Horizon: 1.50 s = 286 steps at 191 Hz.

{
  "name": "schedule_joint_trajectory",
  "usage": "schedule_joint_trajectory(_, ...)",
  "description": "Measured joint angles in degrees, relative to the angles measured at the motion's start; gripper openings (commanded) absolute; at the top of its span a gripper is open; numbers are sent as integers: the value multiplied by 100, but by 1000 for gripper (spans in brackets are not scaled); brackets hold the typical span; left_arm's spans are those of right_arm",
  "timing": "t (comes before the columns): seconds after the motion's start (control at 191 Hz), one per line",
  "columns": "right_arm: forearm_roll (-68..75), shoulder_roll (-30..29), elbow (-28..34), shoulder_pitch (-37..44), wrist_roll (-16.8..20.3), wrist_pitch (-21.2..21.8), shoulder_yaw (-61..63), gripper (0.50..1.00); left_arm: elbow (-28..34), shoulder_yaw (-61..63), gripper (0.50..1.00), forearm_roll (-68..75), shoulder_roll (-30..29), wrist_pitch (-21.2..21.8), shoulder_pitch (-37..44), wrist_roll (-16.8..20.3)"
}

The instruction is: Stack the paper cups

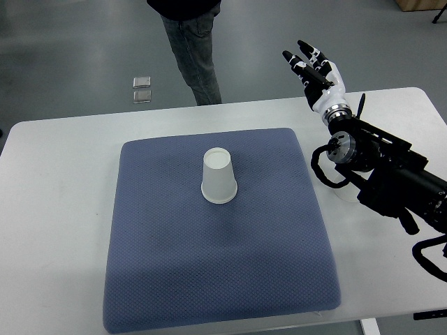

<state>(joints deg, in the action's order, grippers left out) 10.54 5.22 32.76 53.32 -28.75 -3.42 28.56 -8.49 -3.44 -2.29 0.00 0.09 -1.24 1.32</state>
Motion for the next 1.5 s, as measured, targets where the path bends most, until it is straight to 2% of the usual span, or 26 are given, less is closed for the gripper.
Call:
schedule_joint_trajectory(0.194, -130, 165, 163, 94, 9, -13, -29, 913, -1, 0, 1000, 0, 0, 0, -8, 0)
schedule_joint_trajectory(0.393, -636, 591, 515, 309, 57, -27, -120, 913, -1, 0, 1000, 0, 0, 0, -8, 0)
schedule_joint_trajectory(0.608, -1046, 1250, 1055, 750, 80, -5, -1121, 913, -1, 0, 1000, 0, 0, 0, -8, 0)
schedule_joint_trajectory(0.812, -1471, 1898, 1309, 1103, 80, 184, -2024, 913, -1, 0, 1000, 2, 0, 0, -8, 0)
schedule_joint_trajectory(1.268, -4902, 3457, 1735, 1437, 80, 1444, -2336, 911, -2, 0, 1000, 3, 0, 0, -8, 0)
schedule_joint_trajectory(1.499, -7208, 3807, 1901, 1537, -75, 1575, -2337, 911, -1, 0, 1000, 3, 0, 0, -8, 0)
